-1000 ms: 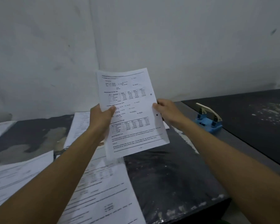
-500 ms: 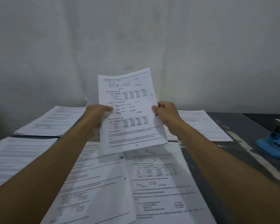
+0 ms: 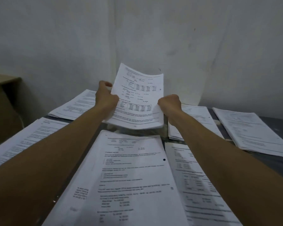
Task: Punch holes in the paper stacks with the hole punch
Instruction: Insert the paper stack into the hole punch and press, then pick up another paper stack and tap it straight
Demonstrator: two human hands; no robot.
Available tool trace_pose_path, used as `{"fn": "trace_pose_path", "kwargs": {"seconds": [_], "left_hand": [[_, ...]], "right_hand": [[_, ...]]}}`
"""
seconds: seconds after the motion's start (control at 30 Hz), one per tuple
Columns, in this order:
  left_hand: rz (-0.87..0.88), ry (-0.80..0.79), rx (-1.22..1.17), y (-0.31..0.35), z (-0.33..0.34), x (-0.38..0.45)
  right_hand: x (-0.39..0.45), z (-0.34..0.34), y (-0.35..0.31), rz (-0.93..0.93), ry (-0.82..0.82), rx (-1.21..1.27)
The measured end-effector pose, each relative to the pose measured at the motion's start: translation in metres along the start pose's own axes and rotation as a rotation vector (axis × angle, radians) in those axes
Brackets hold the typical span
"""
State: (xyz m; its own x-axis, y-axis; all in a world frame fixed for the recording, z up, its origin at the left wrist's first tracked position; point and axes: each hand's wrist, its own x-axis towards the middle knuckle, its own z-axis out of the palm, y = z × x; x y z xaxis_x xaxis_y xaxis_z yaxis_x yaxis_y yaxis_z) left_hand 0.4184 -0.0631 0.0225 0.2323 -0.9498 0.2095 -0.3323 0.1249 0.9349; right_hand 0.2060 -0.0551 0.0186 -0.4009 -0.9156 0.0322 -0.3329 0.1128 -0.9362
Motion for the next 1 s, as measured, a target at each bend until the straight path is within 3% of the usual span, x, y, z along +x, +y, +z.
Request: {"fn": "trace_pose_path", "kwargs": {"seconds": [0.33,0.63,1.0], "left_hand": [[0.039,-0.039,0.287,-0.049,0.038,0.054],[0.13,-0.15,0.562,-0.073,0.044,0.055],[0.221,-0.141,0.615,-0.052,0.017,0.004]], "right_hand": [[0.039,0.035,0.031,-0.111,0.148,-0.273],[0.031,0.037,0.052,-0.238,0.037,-0.655],[-0.032,0.012,0.046,-0.376,-0.037,-0.597]]}}
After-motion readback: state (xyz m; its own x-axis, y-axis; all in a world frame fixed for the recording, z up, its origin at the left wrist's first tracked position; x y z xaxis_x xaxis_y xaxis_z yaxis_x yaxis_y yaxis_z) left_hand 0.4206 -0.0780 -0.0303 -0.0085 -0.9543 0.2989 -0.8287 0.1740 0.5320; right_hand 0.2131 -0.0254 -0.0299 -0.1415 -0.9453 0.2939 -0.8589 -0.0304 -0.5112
